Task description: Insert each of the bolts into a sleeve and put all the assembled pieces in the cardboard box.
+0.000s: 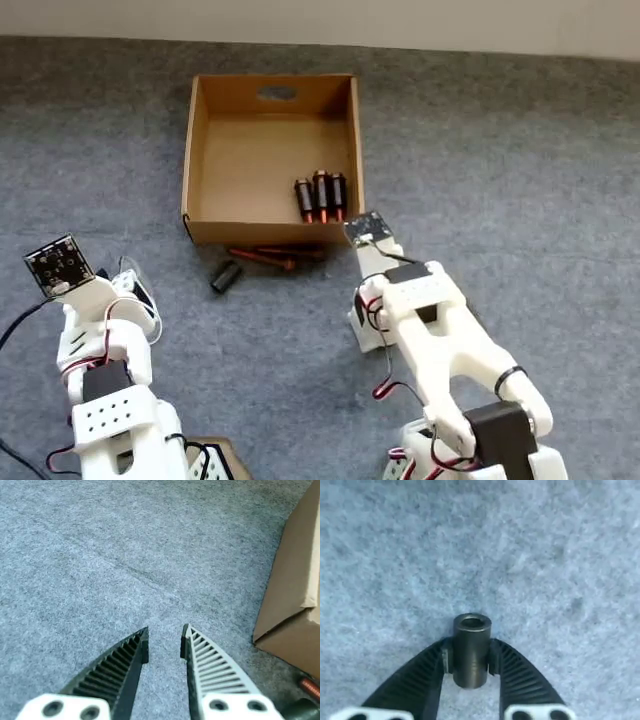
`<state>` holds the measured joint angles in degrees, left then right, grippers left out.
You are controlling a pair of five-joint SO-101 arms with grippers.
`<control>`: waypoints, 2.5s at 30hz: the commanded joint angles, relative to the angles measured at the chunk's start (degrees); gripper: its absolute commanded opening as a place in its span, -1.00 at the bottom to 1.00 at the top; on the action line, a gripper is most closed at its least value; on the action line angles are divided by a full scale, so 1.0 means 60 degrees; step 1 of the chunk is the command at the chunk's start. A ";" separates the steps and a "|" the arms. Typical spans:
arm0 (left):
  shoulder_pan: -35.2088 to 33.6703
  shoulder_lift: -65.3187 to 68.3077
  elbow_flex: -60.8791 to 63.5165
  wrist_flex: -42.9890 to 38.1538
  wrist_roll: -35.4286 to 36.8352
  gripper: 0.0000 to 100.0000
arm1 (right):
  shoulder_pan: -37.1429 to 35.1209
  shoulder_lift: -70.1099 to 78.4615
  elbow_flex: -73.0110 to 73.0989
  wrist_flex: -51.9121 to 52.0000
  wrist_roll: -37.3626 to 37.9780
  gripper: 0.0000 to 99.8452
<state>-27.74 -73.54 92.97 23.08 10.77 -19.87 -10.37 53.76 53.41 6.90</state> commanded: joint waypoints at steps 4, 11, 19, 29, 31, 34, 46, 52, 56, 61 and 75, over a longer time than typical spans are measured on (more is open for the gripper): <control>0.0095 -0.0183 -0.0374 -0.0147 0.0029 -0.74 | -0.0095 0.0388 -0.0198 -0.0315 0.0132 -0.77; 0.0110 -0.0183 -0.0374 -0.0147 0.0029 -0.74 | -0.0095 -0.0256 -0.0212 -0.0330 0.0132 -0.77; 0.0125 -0.0183 -0.0374 -0.0147 0.0029 -0.74 | -0.0110 -0.0271 -0.0212 -0.0344 0.1187 -0.76; 0.0125 -0.0183 -0.0374 -0.0147 0.0029 -0.74 | -0.0110 -0.0344 -0.0212 -0.0344 0.2066 -0.89; 0.0125 -0.0183 -0.0374 -0.0147 0.0029 -0.74 | -0.0110 -0.0374 -0.0212 -0.0330 0.2022 -0.99; 0.0125 -0.0183 -0.0374 -0.0147 0.0029 -0.74 | 0.0051 -0.0755 -0.0198 -0.0300 0.2022 -0.99; 0.1106 -0.0125 -0.0579 0.0410 -0.1656 -0.74 | 0.1253 -0.7114 0.1458 -0.0051 0.2022 -0.99; 0.1941 -0.0081 -0.1780 0.1934 -0.2476 -0.73 | 0.1297 -0.9795 0.2264 -0.0022 0.0352 -0.99; 0.2689 -0.0066 -0.2557 0.2740 -0.3209 -0.73 | 0.1282 -1.0791 0.2557 -0.0095 -0.0645 -0.99; 0.3451 0.0989 -0.3832 0.3824 -0.4000 -0.73 | 0.1297 -1.1201 0.3582 -0.0652 -0.1231 -0.99; 0.6762 0.8916 -0.8813 0.5832 -0.4132 -0.73 | 0.2366 -1.2593 0.5033 -0.0828 -0.1685 -0.99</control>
<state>8.75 -25.19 45.32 57.63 -16.75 -7.74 -84.13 83.65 49.71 -2.68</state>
